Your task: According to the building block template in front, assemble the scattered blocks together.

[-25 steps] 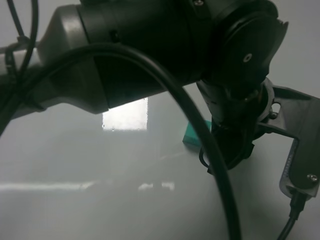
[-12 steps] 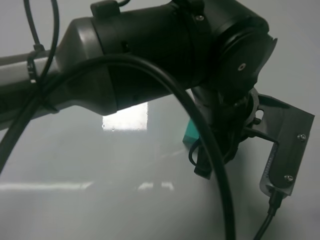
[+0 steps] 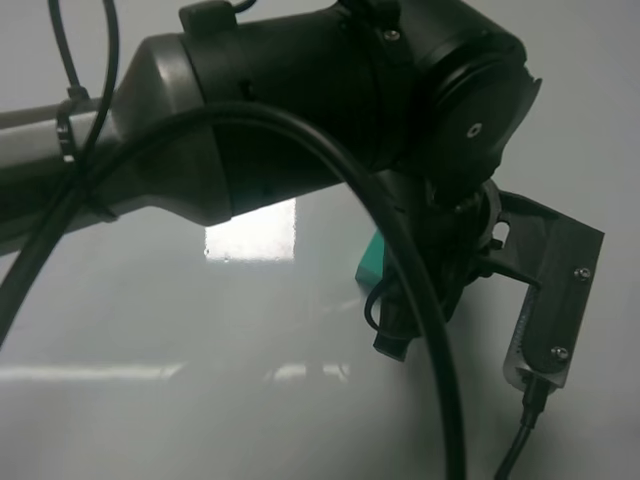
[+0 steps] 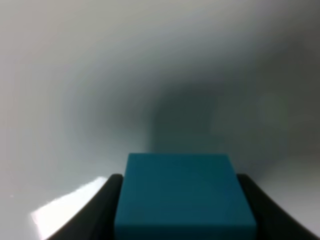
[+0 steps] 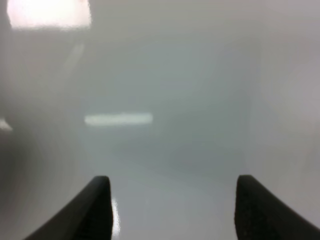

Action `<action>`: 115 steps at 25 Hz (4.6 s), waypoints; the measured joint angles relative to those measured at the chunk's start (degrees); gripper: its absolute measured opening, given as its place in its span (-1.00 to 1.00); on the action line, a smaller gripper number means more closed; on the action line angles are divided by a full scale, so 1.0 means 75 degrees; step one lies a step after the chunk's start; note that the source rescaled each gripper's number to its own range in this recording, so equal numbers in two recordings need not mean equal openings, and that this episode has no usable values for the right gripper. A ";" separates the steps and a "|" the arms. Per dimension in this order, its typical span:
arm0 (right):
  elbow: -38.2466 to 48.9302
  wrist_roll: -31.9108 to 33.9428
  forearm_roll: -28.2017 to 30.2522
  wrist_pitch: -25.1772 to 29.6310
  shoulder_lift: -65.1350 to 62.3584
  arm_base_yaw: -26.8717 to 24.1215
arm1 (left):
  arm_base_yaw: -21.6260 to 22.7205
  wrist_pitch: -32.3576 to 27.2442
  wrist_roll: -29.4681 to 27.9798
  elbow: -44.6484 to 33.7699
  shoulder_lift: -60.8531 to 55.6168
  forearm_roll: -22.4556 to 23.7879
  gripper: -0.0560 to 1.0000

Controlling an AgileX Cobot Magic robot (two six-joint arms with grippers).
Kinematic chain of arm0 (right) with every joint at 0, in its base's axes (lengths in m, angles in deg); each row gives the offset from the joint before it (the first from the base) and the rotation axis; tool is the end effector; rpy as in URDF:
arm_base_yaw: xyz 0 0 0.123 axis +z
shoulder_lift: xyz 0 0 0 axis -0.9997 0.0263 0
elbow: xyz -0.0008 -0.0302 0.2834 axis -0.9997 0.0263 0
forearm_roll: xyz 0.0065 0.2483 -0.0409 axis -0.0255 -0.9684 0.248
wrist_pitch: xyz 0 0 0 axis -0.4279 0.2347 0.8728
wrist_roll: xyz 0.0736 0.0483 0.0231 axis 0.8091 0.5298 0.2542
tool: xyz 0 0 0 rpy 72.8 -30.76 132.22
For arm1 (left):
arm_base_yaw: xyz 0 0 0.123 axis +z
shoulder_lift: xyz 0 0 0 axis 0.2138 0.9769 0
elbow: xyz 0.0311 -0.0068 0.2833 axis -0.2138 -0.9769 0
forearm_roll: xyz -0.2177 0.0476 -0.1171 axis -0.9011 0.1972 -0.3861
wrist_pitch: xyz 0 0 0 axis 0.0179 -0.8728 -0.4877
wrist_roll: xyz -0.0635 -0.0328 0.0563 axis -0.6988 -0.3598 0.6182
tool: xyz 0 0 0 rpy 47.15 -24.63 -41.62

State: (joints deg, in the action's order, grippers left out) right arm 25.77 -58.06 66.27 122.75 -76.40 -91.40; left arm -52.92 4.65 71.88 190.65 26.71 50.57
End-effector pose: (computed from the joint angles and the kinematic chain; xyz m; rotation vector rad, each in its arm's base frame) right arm -0.0108 -0.0022 0.2885 0.0425 1.9994 -0.0808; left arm 0.2113 -0.3950 0.3381 2.2273 1.2771 0.3511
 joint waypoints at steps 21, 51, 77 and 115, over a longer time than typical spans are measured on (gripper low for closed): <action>0.0000 0.0000 0.0000 0.0000 0.0000 0.0000 | 0.0028 -0.0209 -0.0007 0.0000 0.0199 0.0106 -0.87; 0.0000 0.0000 0.0000 0.0000 0.0000 0.0000 | -0.0012 -0.0203 -0.0181 0.0013 0.0043 0.0588 0.73; 0.0000 0.0000 0.0000 0.0000 0.0000 0.0000 | -0.0281 0.0875 -0.0181 0.0013 0.0146 0.0327 0.61; 0.0000 0.0000 0.0000 0.0000 0.0000 0.0000 | -0.0794 -0.0321 -0.0171 0.0013 -0.0314 0.0546 0.56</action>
State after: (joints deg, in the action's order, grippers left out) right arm 25.77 -58.06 66.27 122.75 -76.40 -91.40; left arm -58.88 2.25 70.60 190.75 24.35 54.67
